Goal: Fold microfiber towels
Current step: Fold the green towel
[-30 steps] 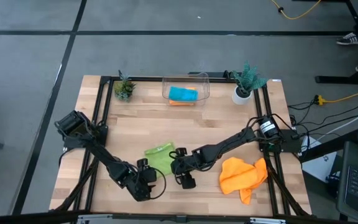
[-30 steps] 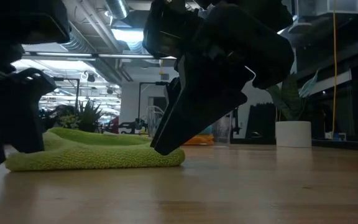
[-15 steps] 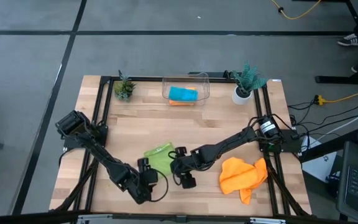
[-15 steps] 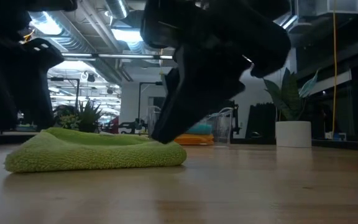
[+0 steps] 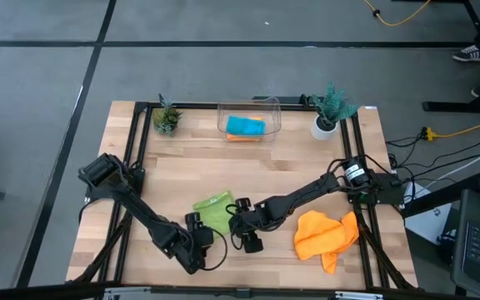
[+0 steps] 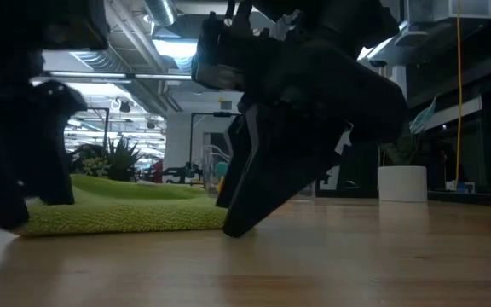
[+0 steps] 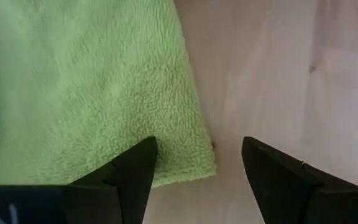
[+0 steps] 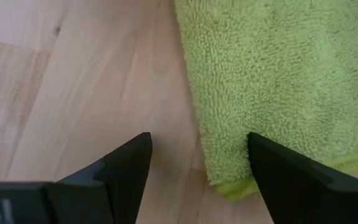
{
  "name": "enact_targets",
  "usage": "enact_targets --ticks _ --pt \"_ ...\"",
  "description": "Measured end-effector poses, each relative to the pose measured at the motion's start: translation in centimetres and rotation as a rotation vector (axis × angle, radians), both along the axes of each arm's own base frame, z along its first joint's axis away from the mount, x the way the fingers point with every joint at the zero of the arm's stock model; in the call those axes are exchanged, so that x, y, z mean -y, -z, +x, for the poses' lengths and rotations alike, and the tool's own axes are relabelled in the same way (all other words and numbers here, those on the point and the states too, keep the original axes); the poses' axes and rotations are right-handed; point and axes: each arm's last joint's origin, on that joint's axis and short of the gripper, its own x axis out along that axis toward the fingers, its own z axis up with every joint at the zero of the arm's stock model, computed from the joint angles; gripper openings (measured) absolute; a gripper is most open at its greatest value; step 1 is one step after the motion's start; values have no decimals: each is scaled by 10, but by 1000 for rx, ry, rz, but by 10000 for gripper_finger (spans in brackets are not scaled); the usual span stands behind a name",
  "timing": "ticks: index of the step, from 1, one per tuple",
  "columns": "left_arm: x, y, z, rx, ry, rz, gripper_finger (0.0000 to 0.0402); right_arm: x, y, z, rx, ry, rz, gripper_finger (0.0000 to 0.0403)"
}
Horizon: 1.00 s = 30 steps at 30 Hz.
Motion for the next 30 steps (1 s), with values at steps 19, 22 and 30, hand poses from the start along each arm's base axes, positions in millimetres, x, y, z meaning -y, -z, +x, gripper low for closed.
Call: enact_targets --ticks 19,22,30 --pt "1 21 0 -57 -89 6 171 1 2 -1 -12 19 -20 200" --pt "0 22 -1 -61 -95 9 138 1 2 -1 -15 19 -22 159" --pt "-1 23 -3 -78 -127 -1 48 2 3 -2 -29 54 -23 51"
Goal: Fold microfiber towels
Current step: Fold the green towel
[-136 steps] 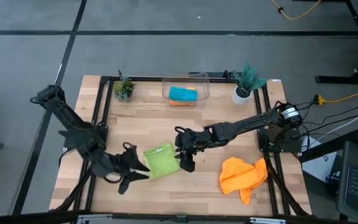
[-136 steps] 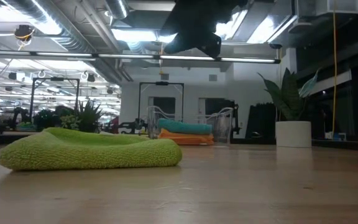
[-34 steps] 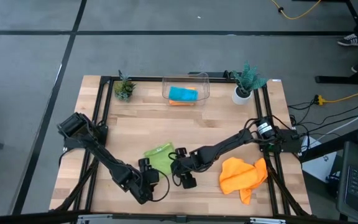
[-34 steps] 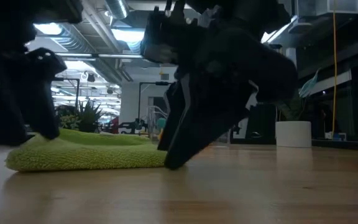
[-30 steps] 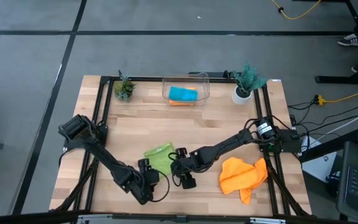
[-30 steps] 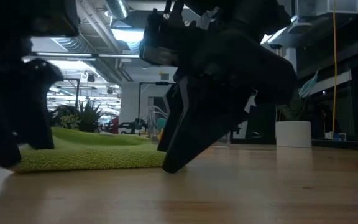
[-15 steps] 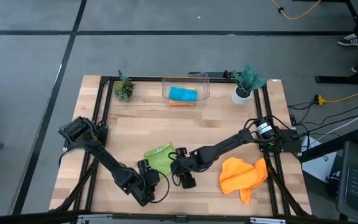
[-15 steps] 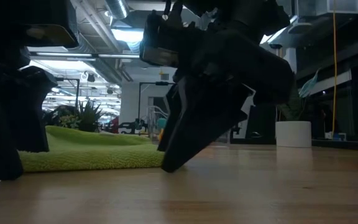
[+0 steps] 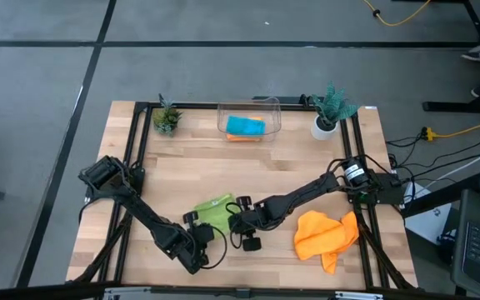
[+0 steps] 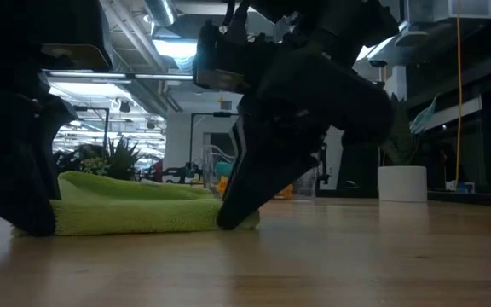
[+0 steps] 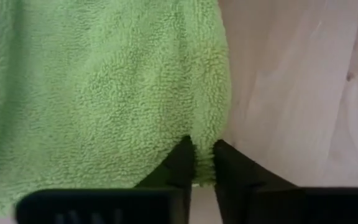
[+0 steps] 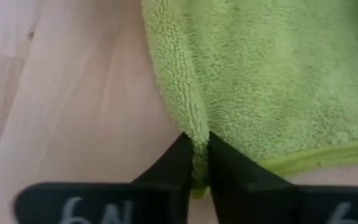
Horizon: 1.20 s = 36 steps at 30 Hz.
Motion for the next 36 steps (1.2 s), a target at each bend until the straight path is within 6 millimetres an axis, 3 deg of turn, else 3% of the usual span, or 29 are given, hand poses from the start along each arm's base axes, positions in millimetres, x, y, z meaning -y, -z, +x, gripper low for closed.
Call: enact_targets --ticks 3,11,22,28,36 --pt "2 0 -2 -2 2 -5 11 0 1 -1 -22 4 38 13" --pt "11 -6 1 33 6 -146 1 -5 -3 -1 -84 44 211 6" --pt "12 -39 -3 31 49 -325 0 -16 -33 13 -138 41 418 4" --pt "9 -64 -7 70 67 -391 0 -19 -56 18 -151 41 419 4" --pt "2 -88 -13 111 73 -418 0 -17 -67 22 -146 51 421 4"
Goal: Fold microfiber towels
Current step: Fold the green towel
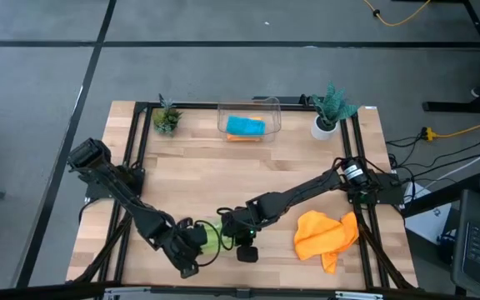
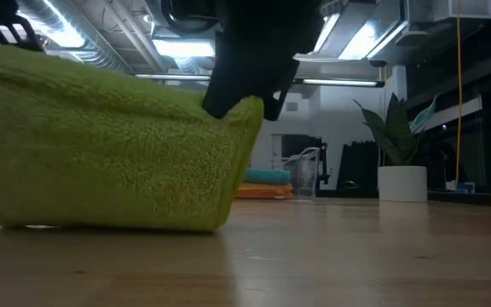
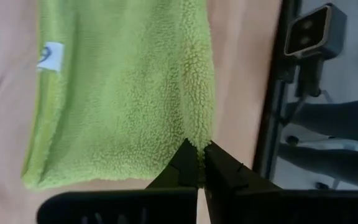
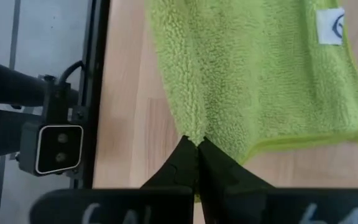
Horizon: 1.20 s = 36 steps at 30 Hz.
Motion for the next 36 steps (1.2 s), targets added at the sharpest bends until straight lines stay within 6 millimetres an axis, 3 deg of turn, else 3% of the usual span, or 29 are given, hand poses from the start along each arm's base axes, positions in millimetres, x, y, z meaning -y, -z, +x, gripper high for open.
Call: enact_targets --ticks 15,22,29,36 --pt "-19 4 3 -51 -76 112 0 26 4 9 26 88 -120 4" --pt "-32 7 4 -121 -141 150 0 29 5 10 44 110 -164 4" --pt "-40 14 0 -172 -207 155 0 32 23 16 25 132 -201 4" --pt "-46 32 -9 -216 -251 151 0 33 35 21 55 182 -288 4"
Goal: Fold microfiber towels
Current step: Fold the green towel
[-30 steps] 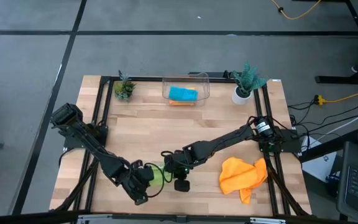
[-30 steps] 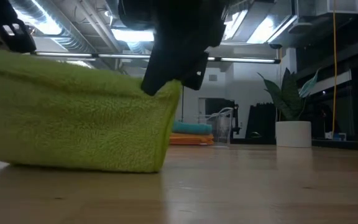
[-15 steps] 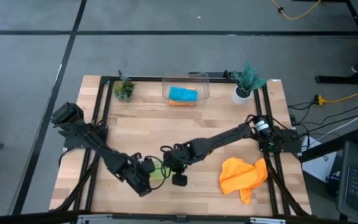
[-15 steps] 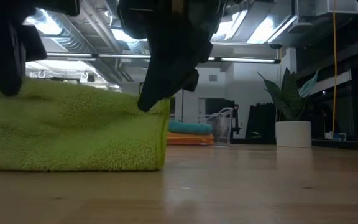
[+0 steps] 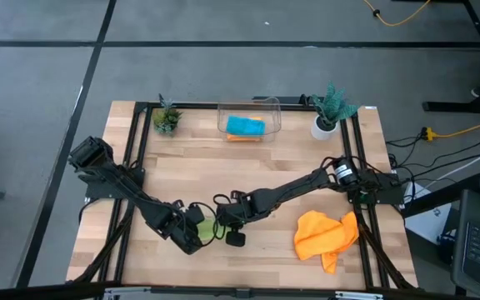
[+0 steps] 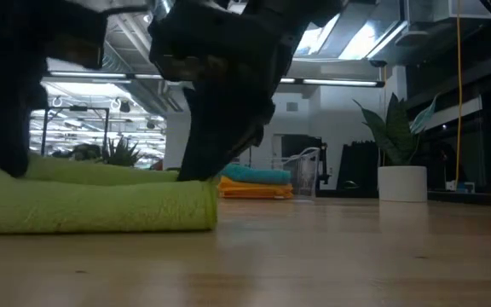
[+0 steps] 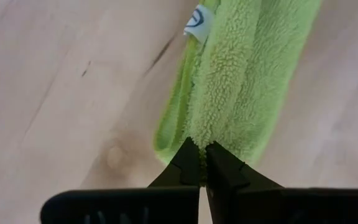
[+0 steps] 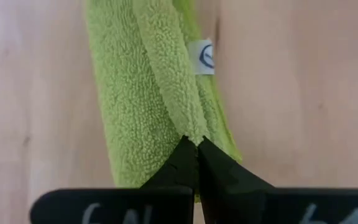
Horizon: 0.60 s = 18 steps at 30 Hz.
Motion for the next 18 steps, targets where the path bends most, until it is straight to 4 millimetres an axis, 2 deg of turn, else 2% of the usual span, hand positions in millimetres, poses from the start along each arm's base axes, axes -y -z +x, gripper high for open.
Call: enact_targets --ticks 7,10,18 --pt "-4 9 -4 3 -8 26 0 1 1 2 29 24 -45 5" --pt "-4 10 -4 11 -4 26 2 1 1 2 32 30 -53 18" --pt "-4 10 -4 10 -6 24 55 2 1 2 31 26 -59 45"
